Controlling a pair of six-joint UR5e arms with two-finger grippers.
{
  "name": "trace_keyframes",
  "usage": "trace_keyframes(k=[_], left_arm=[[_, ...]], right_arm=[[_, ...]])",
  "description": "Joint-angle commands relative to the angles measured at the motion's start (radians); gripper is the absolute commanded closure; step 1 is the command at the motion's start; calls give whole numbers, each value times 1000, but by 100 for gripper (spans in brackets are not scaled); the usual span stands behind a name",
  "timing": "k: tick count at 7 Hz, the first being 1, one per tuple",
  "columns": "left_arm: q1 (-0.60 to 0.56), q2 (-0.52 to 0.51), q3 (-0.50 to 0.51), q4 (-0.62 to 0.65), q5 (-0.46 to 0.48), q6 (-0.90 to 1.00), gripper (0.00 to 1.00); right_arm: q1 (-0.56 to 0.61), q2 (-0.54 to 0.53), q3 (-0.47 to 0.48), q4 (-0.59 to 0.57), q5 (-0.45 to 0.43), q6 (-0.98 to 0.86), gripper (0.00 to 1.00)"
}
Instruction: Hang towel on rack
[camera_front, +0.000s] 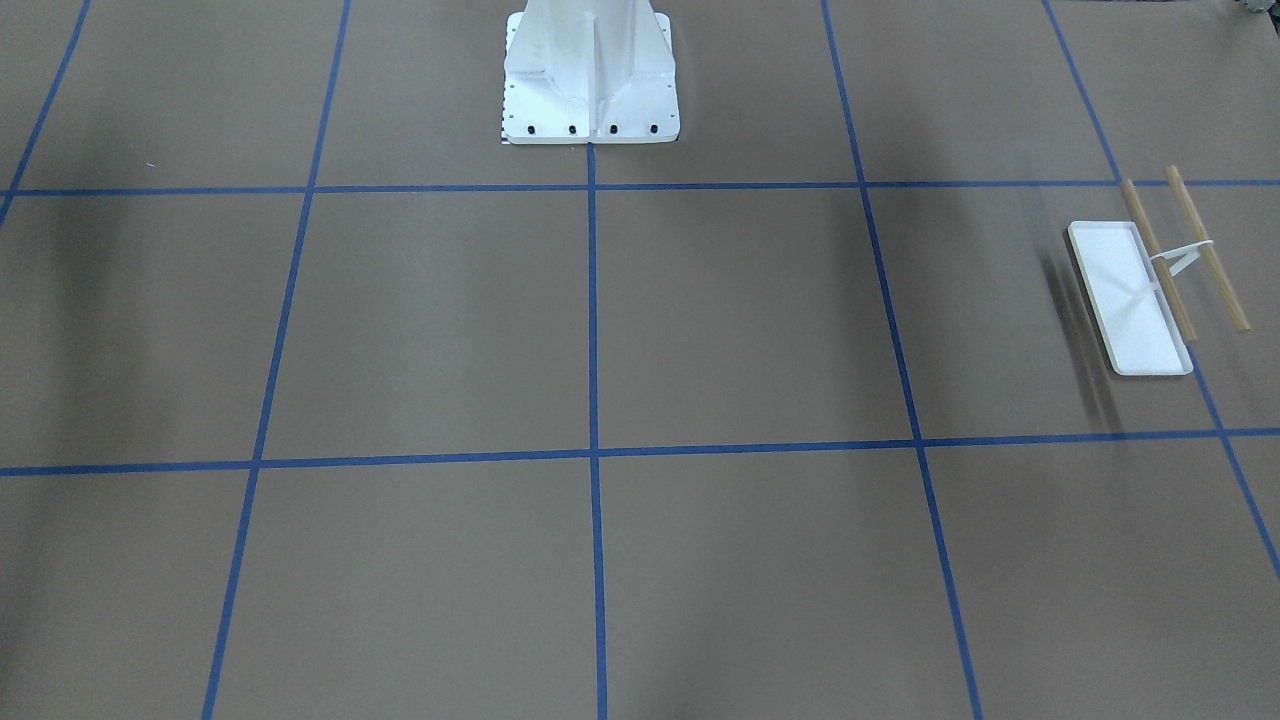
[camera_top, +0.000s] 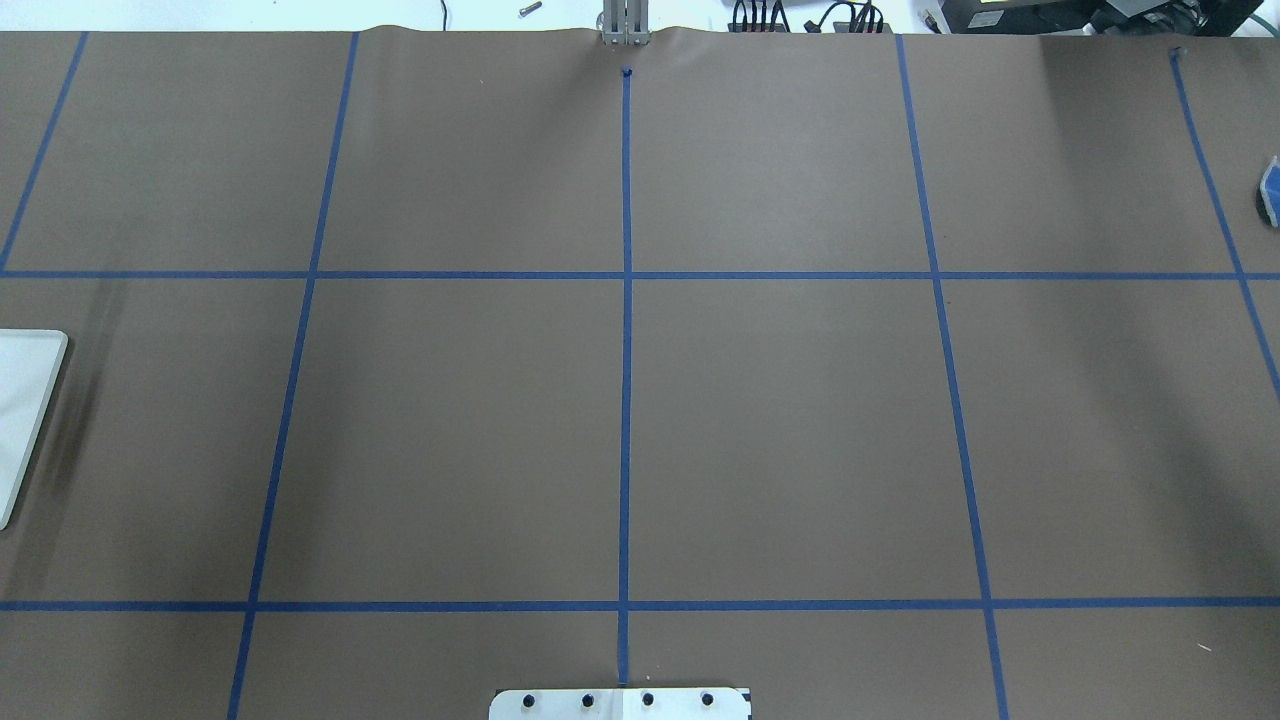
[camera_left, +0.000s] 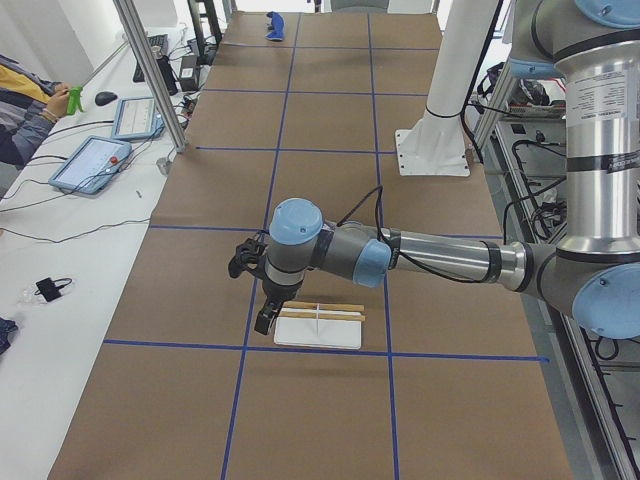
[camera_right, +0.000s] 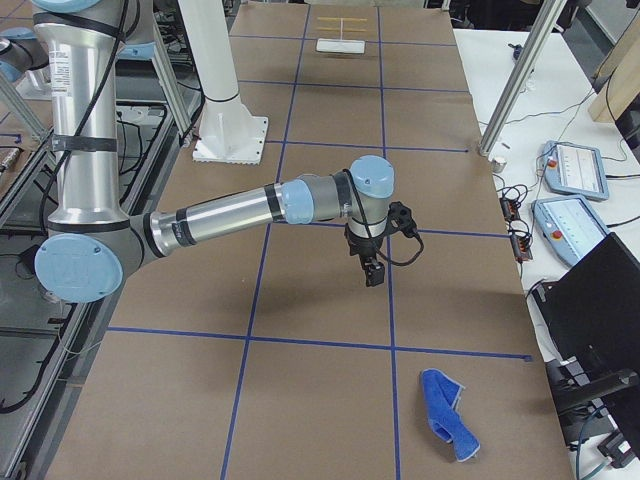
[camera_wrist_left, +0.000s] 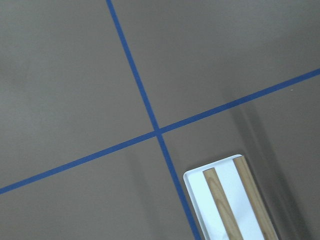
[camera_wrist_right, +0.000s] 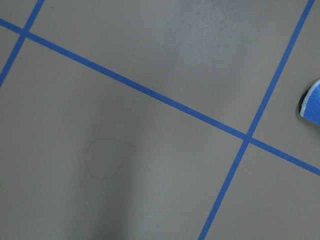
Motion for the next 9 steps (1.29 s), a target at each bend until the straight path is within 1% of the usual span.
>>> trace_keyframes(k=[1,3,4,5,7,8,9], left_arm=[[1,15,-2,2,11,7,2],[1,15,4,2,10,7,2],[3,21,3,-1,-24,5,2],[3,21,6,-1,-35,4,2],[3,20,17,-1,-33,1,2],[3,12,20,-1,-33,-1,2],[3,12,18,-1,-35,-1,2]], right_arm=[[-2,-1,-7,5,1,1,0],[-3,-4,-19,4,21,4,0],[9,33,-105,14,12,1,0],[49,115,-260,61,-9,3,0],[139,322,-673,207,-13,1,0],[182,378,-817,236,-23,-3,0],[196,401,-915,322,-80,4,0]])
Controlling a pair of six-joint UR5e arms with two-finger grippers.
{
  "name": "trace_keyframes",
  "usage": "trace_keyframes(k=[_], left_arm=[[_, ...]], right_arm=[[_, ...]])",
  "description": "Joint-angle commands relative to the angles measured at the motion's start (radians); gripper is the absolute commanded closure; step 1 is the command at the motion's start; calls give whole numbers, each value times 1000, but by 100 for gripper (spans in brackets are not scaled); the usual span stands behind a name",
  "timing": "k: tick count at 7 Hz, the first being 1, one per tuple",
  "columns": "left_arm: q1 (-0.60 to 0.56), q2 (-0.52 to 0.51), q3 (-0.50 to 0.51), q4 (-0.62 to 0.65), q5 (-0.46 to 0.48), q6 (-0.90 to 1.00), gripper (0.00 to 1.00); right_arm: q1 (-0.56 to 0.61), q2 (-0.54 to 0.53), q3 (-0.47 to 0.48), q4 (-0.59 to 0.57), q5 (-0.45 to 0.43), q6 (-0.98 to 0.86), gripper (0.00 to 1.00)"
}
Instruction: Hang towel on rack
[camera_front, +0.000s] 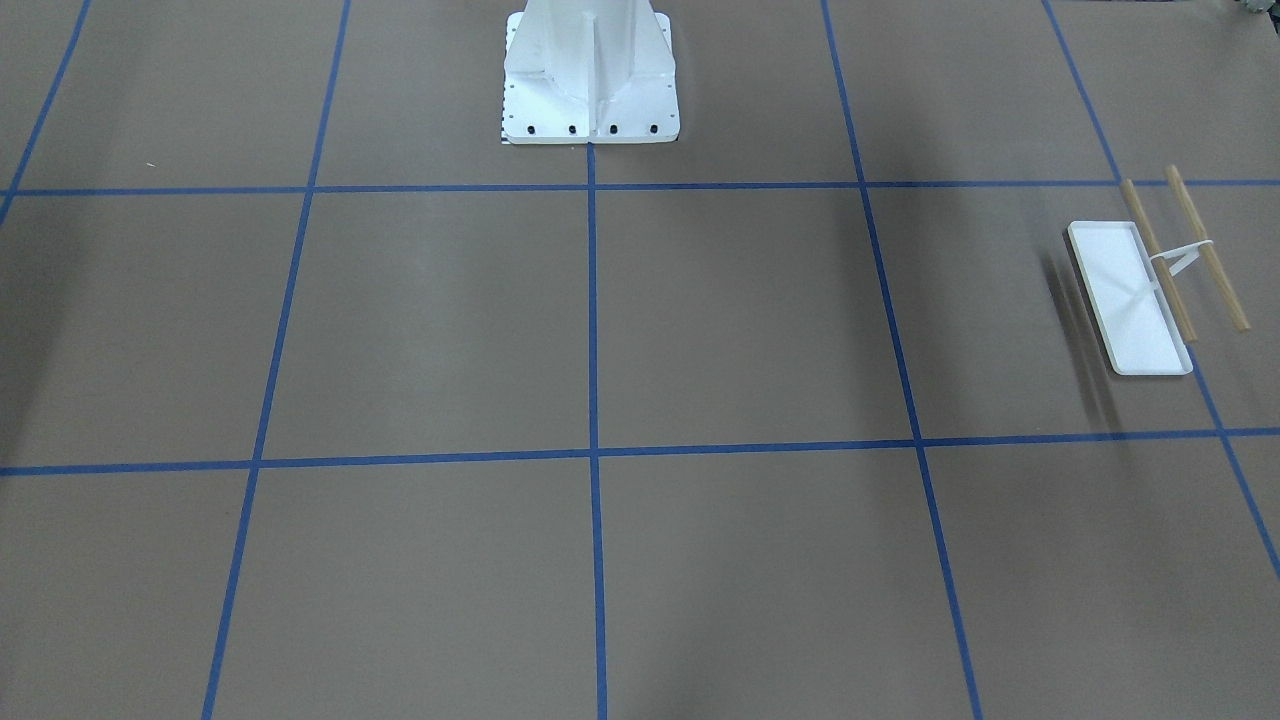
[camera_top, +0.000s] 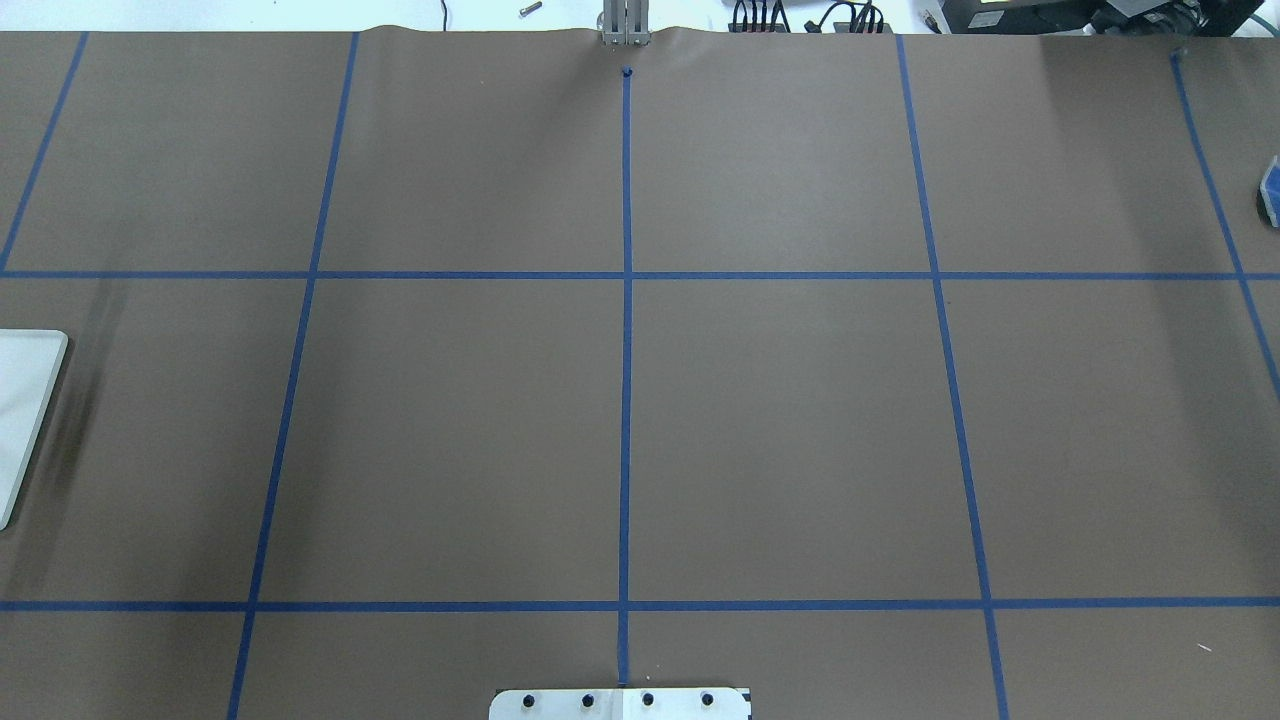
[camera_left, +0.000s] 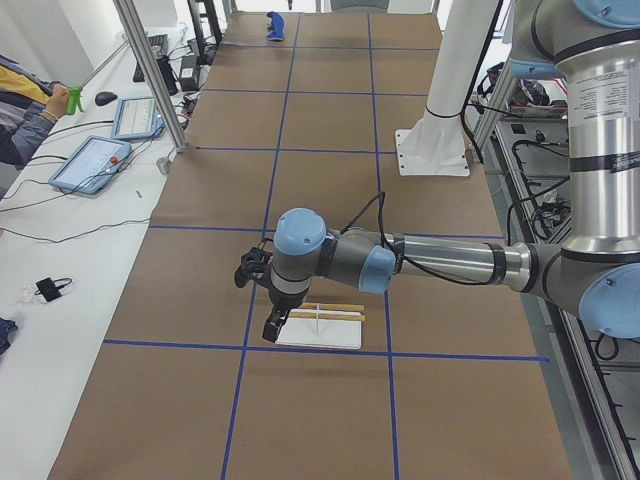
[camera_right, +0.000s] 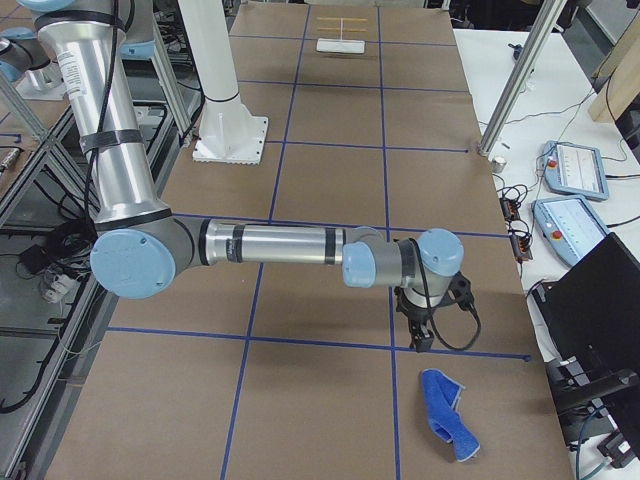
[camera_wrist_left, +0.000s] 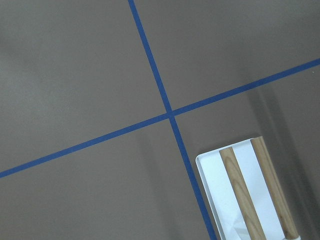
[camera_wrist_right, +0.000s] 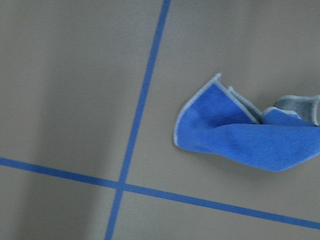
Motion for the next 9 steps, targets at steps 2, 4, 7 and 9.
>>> trace_keyframes(k=[2,4,7,9], left_arm=[[2,-10,12,-3,-3,-2,2],[2,-10,9,-3,-1,-2,2],[2,-10,10,-5,-1,-2,2],[2,-10,9,-5,0,-2,2]], right_arm=[[20,77,-293,257,-115,84,0],[0,83,-326,320,-180,167,0],[-33,77,-401,443,-220,189,0],[-61,94,-428,461,-234,326,0]])
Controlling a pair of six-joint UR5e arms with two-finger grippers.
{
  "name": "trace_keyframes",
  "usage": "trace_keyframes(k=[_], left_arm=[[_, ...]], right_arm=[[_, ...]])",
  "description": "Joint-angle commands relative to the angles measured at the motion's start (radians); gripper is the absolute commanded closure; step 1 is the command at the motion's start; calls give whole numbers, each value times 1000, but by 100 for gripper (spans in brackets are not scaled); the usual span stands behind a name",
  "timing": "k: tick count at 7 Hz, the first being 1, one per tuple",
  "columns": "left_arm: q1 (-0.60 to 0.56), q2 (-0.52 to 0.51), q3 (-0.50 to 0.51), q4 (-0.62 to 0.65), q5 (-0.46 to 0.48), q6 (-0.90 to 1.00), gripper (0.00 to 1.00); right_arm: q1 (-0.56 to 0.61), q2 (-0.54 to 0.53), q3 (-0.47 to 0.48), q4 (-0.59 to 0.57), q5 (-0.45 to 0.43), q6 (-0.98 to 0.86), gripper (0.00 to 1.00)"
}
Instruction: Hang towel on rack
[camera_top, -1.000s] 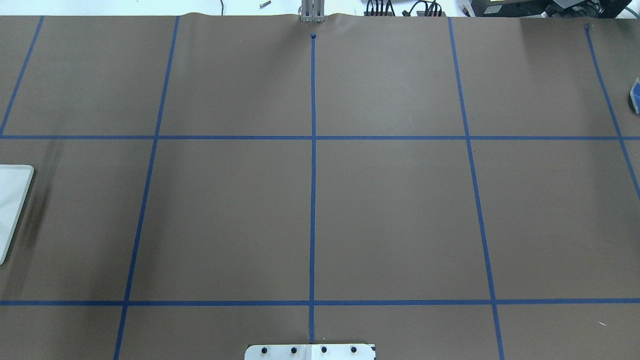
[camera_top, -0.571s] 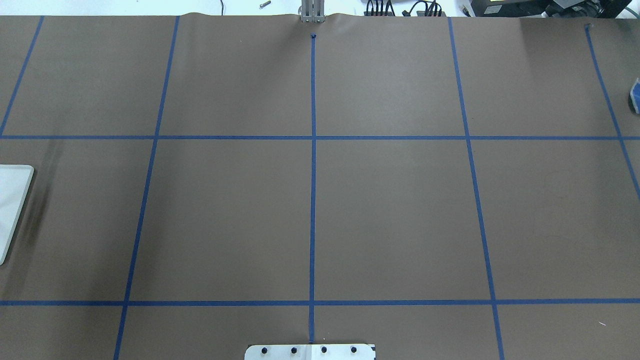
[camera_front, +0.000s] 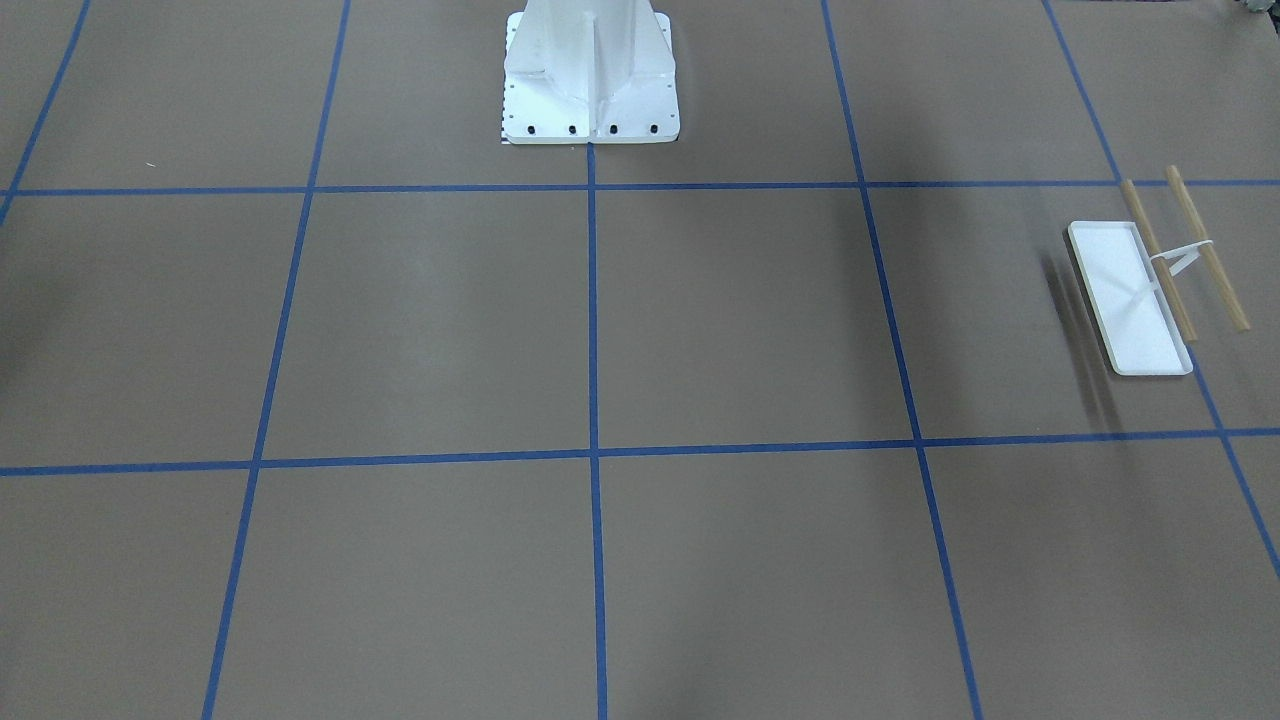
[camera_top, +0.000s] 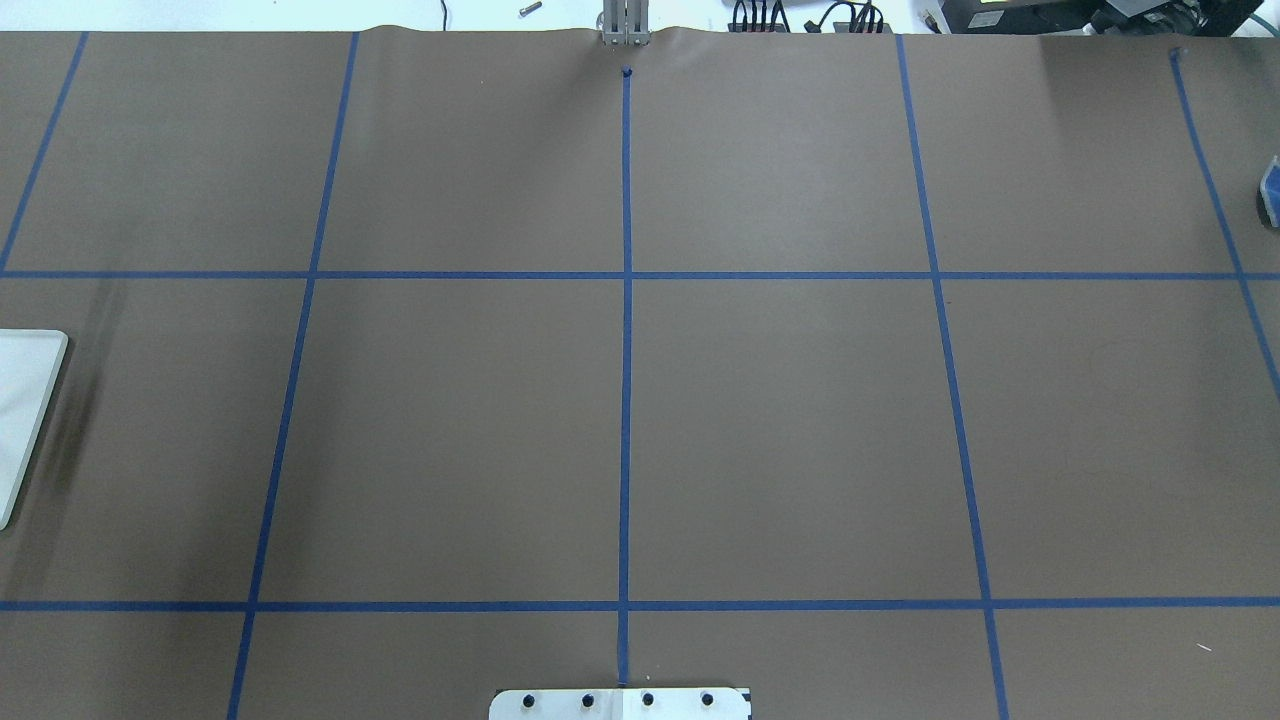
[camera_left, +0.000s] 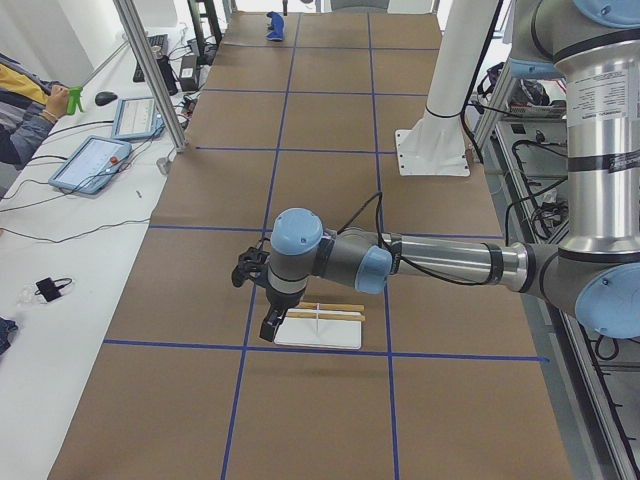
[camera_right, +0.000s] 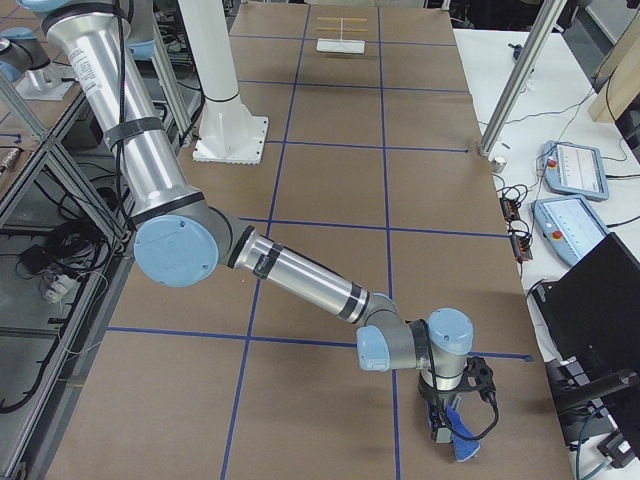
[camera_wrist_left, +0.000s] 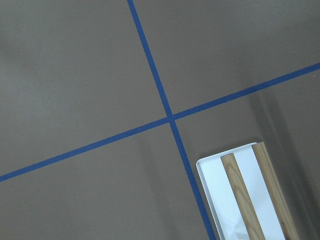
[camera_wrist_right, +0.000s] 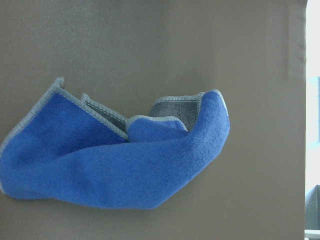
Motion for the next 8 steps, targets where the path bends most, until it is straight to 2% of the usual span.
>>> trace_keyframes(k=[1,2,3,7,8], left_arm=[[0,0,-3,0,1,0,2],[0,0,-1,0,7,0,2],[0,0,0,0,9,0,2],[-2,-3,-1,0,12,0,2],[-2,-5,-3,0,12,0,2]], right_arm=[[-19,17,-14,41,0,170,0],[-18,19,-15,93,-1,335,0],[-18,17,-15,110,-7,379,0],[-18,10,-37,116,-117,390,2],[-22,13,-40,116,-151,440,2]])
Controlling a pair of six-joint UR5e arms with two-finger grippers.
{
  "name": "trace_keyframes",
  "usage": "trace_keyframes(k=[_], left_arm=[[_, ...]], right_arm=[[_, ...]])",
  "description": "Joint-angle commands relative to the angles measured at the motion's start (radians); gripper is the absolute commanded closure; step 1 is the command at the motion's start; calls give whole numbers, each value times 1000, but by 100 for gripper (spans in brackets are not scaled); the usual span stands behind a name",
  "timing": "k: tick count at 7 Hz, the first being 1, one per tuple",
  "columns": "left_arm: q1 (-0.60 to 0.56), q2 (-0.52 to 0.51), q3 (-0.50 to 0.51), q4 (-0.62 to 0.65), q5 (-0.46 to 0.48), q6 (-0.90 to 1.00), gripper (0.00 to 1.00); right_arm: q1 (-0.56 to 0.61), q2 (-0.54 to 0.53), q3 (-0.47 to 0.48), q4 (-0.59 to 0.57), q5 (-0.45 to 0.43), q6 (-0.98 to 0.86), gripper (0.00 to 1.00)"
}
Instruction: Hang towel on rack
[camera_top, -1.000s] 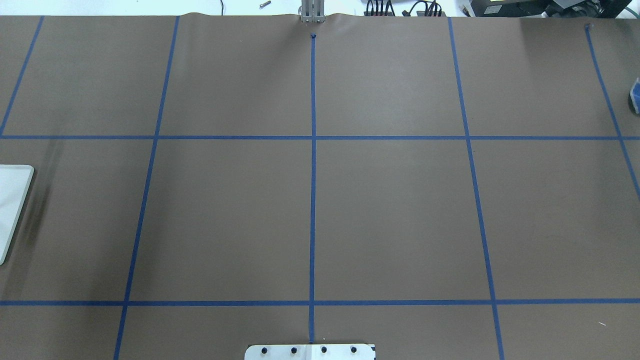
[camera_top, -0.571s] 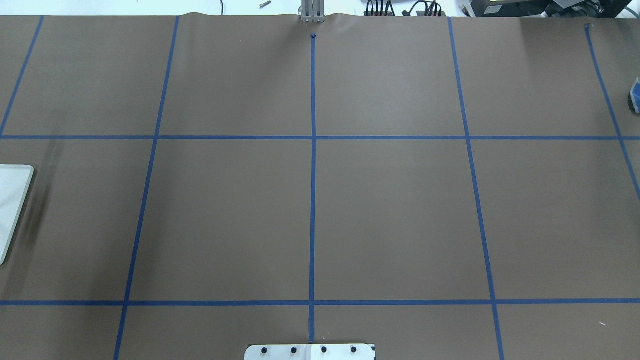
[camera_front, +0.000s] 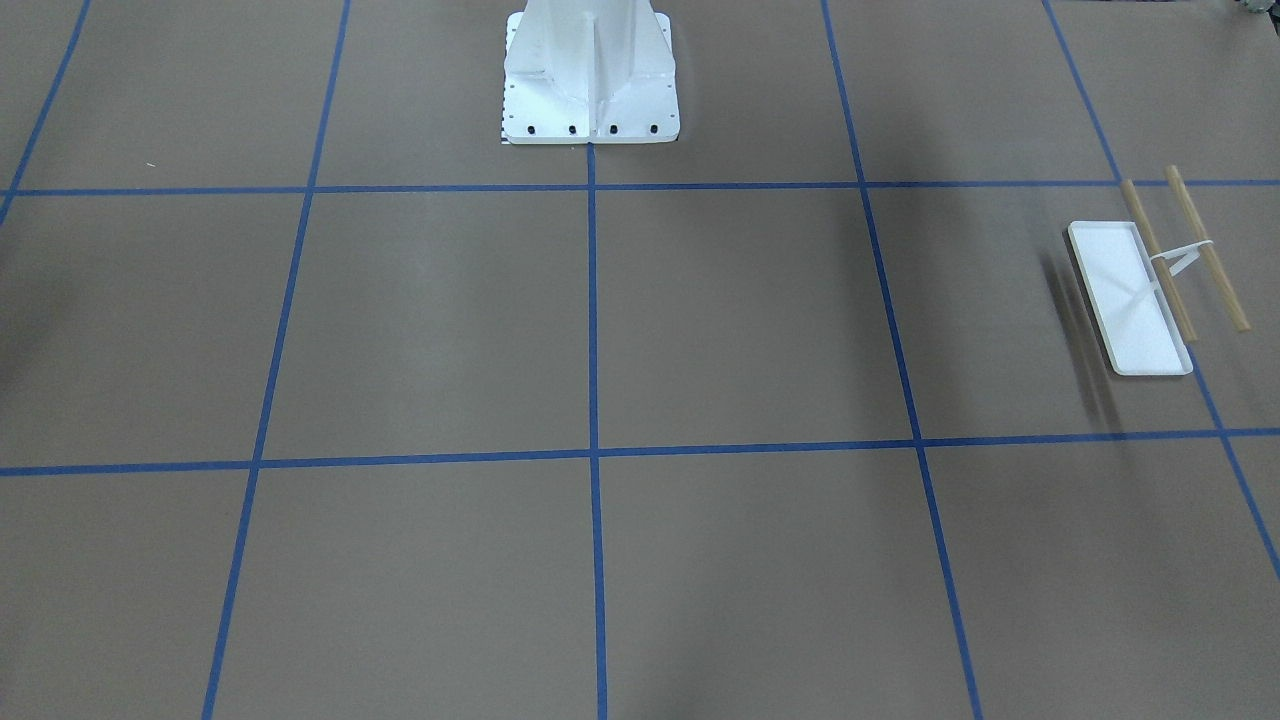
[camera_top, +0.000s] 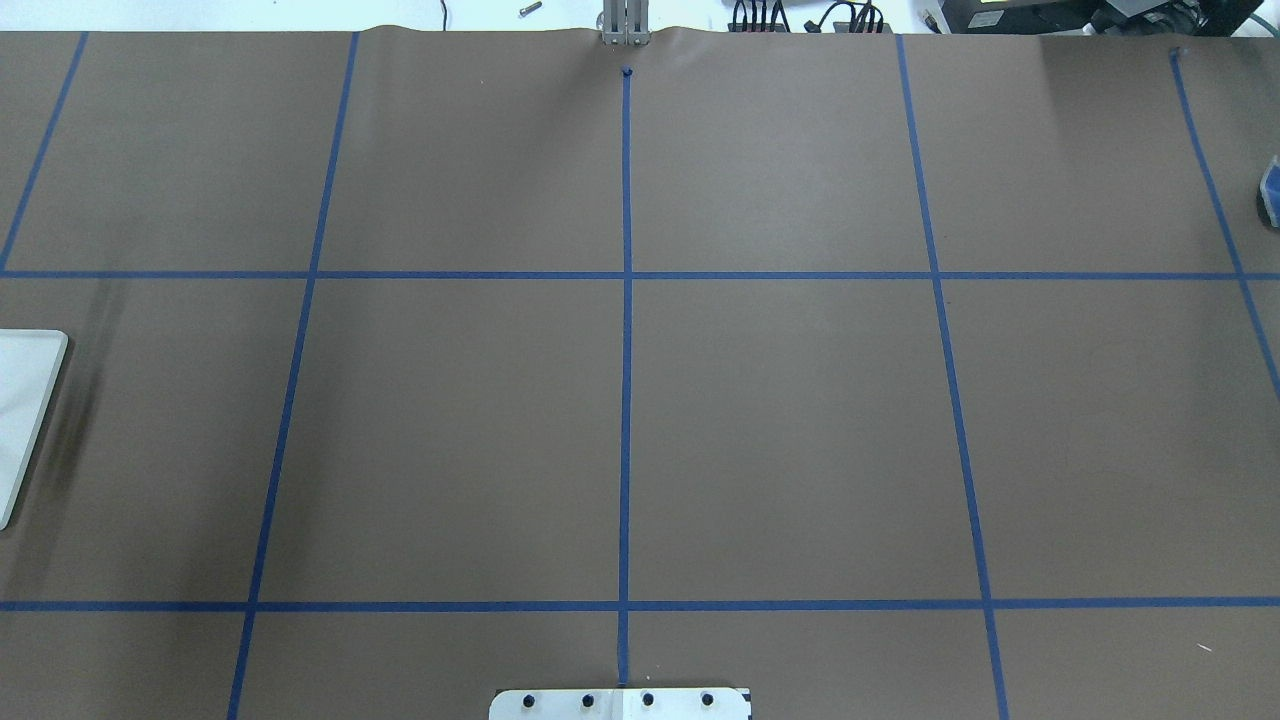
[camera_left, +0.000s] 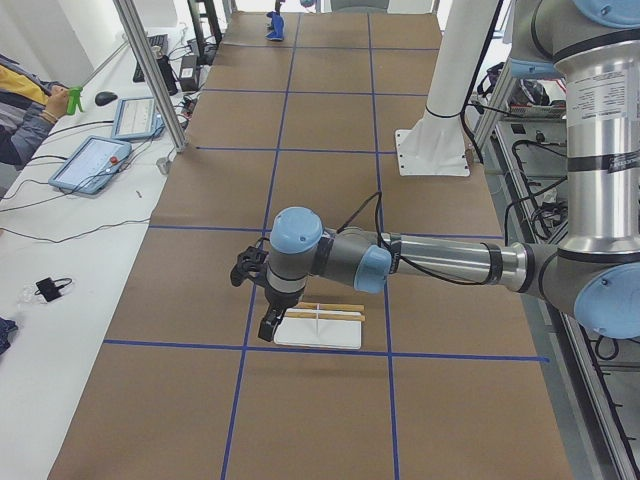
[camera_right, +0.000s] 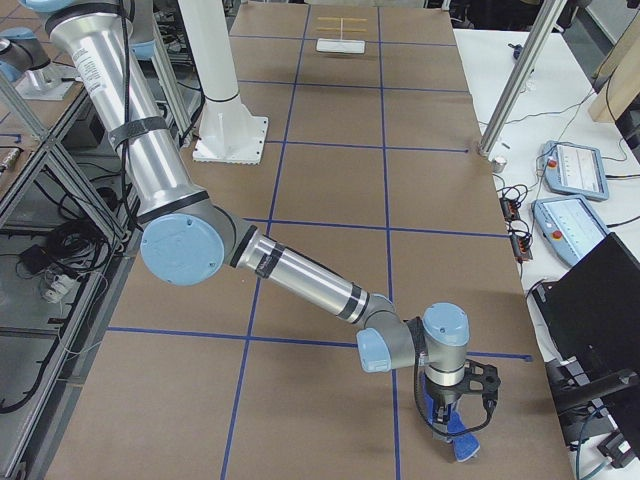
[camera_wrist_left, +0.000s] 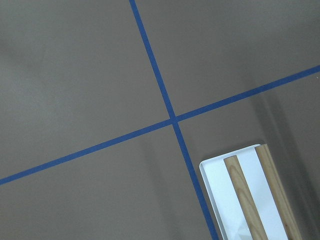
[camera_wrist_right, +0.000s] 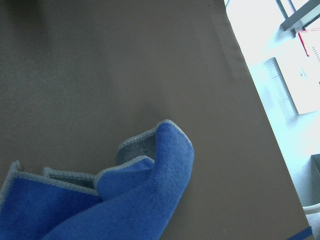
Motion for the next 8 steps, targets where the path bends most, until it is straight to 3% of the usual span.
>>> trace_keyframes(k=[1,3,8], left_arm=[[0,-1,0,0,2,0,2],[0,-1,-3,0,5,0,2],[-5,2,-13,0,5,2,2]], right_arm=[[-17,9,-9,25,-65,116,2],[-21,11,-147,281,-64,312,2],[-34,63,-145,336,-58,492,6]])
